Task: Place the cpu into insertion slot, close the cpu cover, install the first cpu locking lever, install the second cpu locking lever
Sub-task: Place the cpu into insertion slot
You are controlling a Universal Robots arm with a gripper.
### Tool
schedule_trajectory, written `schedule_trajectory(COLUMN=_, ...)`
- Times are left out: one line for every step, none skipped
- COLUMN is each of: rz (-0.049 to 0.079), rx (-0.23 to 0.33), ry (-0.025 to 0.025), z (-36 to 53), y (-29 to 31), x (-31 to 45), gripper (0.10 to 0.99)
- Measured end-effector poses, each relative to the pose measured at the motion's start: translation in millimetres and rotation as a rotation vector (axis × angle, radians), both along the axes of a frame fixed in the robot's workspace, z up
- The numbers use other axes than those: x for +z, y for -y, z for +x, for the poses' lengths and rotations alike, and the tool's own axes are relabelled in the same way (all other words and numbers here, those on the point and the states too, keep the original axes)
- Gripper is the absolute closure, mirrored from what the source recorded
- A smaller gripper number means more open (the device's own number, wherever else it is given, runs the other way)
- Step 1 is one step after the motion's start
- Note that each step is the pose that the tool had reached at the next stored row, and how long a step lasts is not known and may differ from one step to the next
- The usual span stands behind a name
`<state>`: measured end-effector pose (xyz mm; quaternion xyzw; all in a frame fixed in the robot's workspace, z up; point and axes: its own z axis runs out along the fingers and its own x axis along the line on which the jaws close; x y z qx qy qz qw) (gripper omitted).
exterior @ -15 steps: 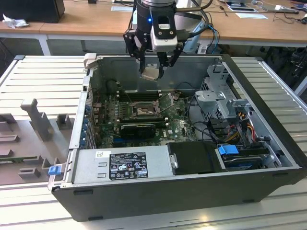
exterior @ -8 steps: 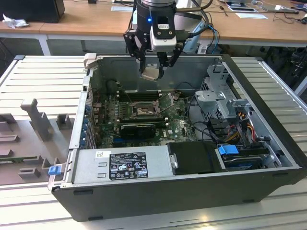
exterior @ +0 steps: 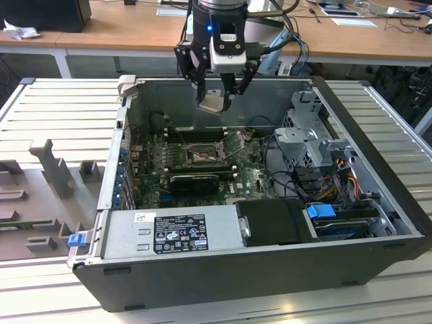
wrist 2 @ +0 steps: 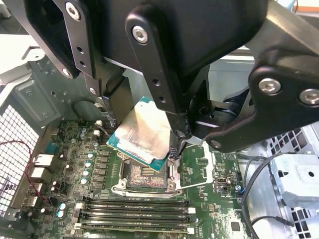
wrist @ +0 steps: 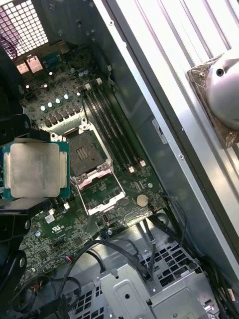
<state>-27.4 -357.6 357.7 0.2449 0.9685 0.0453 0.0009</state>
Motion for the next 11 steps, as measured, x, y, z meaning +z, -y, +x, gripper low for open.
schedule_trajectory(rz=0.000, rx=-0.003, ry=0.0000, z=0.0, y=0.0, x=0.0, gripper=0.557)
schedule_trajectory(rz=0.000, rx=-0.006, ry=0.0000, z=0.0, y=0.0, x=0.0, gripper=0.557)
schedule_trajectory(rz=0.000, rx=-0.009, ry=0.0000, z=0.0, y=0.0, x=0.0, gripper=0.557)
schedule_trajectory(rz=0.000, rx=-0.013, ry=0.0000, z=0.0, y=0.0, x=0.0, gripper=0.557)
schedule_trajectory(rz=0.000, rx=-0.015, ry=0.0000, z=0.0, y=0.0, x=0.0, gripper=0.557)
schedule_trajectory(rz=0.000, rx=-0.019, ry=0.0000, z=0.0, y=0.0, x=0.0, gripper=0.557)
schedule_trajectory(rz=0.000, rx=-0.021, ry=0.0000, z=0.0, y=0.0, x=0.0, gripper=0.557)
schedule_trajectory(rz=0.000, rx=-0.024, ry=0.0000, z=0.0, y=0.0, x=0.0, gripper=0.557)
schedule_trajectory(rz=0.000, rx=-0.027, ry=0.0000, z=0.0, y=0.0, x=0.0, gripper=0.557)
schedule_trajectory(rz=0.000, rx=-0.030, ry=0.0000, z=0.0, y=0.0, x=0.0, gripper=0.557)
schedule_trajectory(rz=0.000, rx=-0.035, ry=0.0000, z=0.0, y=0.0, x=0.0, gripper=0.557)
